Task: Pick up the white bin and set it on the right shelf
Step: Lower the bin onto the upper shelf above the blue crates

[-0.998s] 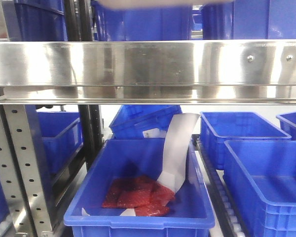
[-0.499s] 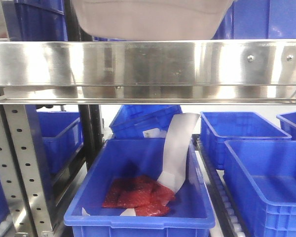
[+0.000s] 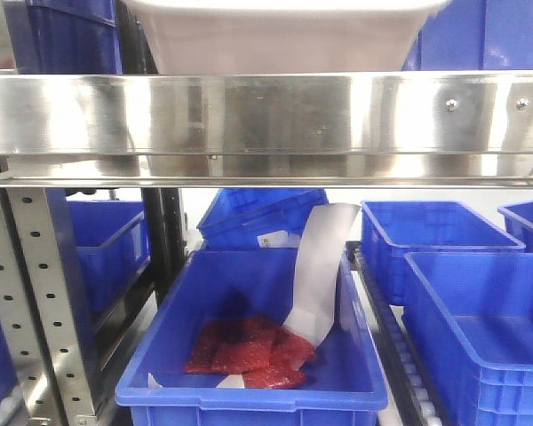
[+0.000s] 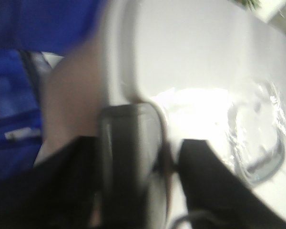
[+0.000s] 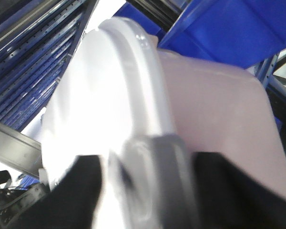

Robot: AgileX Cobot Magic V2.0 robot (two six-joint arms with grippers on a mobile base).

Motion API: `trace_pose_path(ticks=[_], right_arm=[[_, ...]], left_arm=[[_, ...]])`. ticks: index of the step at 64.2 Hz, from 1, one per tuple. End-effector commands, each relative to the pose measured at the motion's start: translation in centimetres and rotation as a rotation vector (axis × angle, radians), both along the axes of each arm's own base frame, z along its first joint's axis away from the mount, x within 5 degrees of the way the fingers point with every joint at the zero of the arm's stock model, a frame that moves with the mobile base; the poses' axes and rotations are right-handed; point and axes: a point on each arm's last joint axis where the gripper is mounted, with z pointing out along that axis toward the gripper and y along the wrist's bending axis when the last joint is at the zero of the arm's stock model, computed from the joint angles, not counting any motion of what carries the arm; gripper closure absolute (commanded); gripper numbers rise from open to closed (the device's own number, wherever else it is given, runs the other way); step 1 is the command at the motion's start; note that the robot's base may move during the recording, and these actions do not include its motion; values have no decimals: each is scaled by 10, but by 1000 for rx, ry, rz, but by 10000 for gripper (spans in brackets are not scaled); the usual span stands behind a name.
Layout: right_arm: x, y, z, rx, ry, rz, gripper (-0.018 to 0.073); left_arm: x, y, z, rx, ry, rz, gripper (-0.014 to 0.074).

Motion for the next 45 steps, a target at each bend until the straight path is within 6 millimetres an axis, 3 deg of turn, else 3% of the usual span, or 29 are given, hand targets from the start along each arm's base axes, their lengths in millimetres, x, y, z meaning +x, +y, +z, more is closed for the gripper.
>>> trace_pose_path(ticks=[1, 7, 23, 45], right_arm=[[-31, 30, 53, 89, -169, 228, -80], [-30, 30, 48, 30, -153, 213, -76], [-27, 25, 42, -137, -135, 129, -76], [-27, 3, 64, -351, -225, -20, -76]], left_arm=[[-29, -25, 33, -51, -63, -170, 175], [-28, -21, 32, -36, -65, -161, 114], [-24, -6, 31, 5, -73, -122, 113], [-19, 17, 31, 60, -85, -56, 113]])
